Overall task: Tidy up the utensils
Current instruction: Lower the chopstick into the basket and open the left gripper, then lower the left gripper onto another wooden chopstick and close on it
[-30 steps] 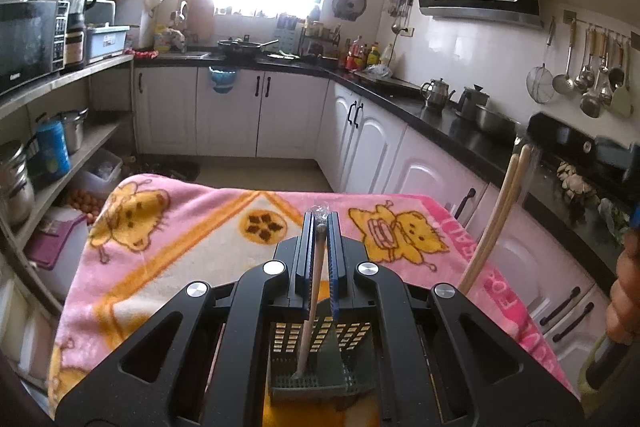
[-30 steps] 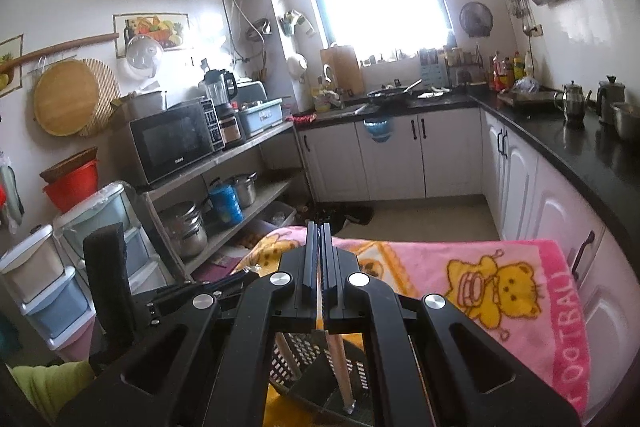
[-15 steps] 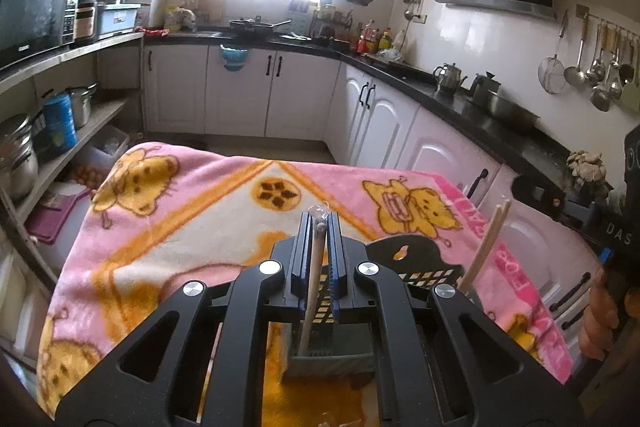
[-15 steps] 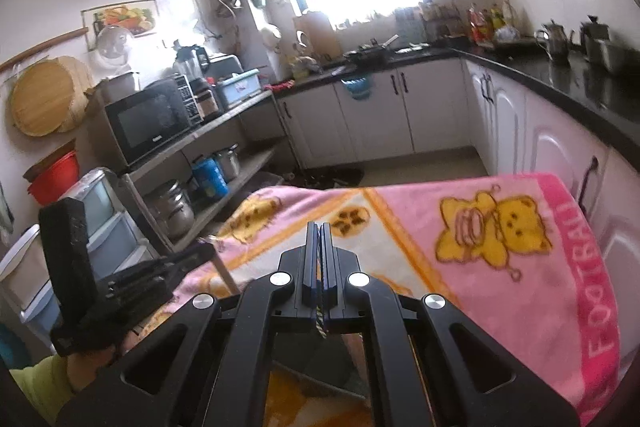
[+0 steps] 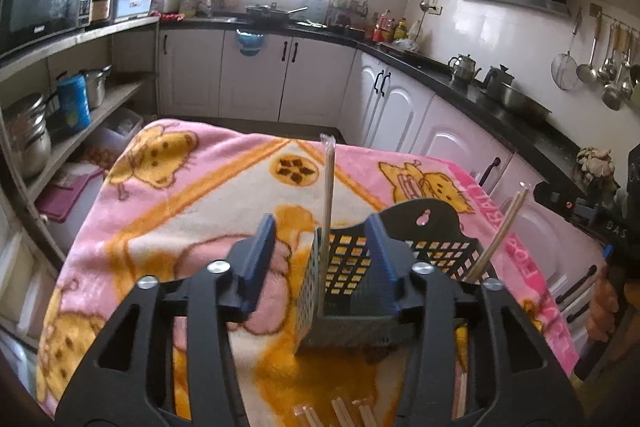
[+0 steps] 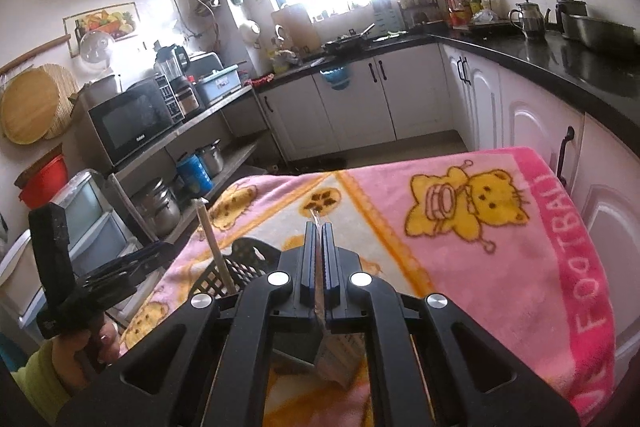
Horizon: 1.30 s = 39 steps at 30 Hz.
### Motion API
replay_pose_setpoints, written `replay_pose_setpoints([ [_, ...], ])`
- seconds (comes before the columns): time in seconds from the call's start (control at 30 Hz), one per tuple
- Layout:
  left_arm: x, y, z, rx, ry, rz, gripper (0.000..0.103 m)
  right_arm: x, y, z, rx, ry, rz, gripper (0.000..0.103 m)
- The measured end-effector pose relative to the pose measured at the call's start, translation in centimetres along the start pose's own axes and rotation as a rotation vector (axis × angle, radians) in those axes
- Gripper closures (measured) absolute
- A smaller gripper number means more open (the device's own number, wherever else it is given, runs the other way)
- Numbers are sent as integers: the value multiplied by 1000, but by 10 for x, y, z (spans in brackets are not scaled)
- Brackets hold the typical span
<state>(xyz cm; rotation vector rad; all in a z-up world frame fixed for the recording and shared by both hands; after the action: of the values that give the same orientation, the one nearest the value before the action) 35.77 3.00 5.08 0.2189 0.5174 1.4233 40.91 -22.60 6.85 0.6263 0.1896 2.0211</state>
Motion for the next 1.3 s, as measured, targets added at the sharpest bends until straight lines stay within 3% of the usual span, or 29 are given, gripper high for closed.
replay_pose_setpoints([
  [0.2, -2, 12, -7, -4, 12, -16, 40, -3, 3, -8, 21, -4, -21, 62],
  [0.4, 0, 28, -14, -8, 26, -19, 24, 3, 15, -16, 30, 20, -33, 44],
  [0.7, 3, 53, -29, -17, 33, -8, 12, 16, 32, -44, 54, 84, -54, 31],
  [1.3, 19, 90, -83, 2, 79, -7, 11, 43, 60, -106, 105, 201, -80, 24],
])
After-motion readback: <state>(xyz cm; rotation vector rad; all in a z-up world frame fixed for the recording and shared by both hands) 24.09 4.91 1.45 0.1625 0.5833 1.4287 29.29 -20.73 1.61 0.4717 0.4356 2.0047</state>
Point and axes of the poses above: each gripper's, at about its wrist camera, not at the fingertips, and y roughly against the way its jaws point, x to its left, z to its top, the point moved 5 cm from there along -y, roughly the way its jaws point, and after that the axes turned 6 degrees about -x, right-handed, at the moved point
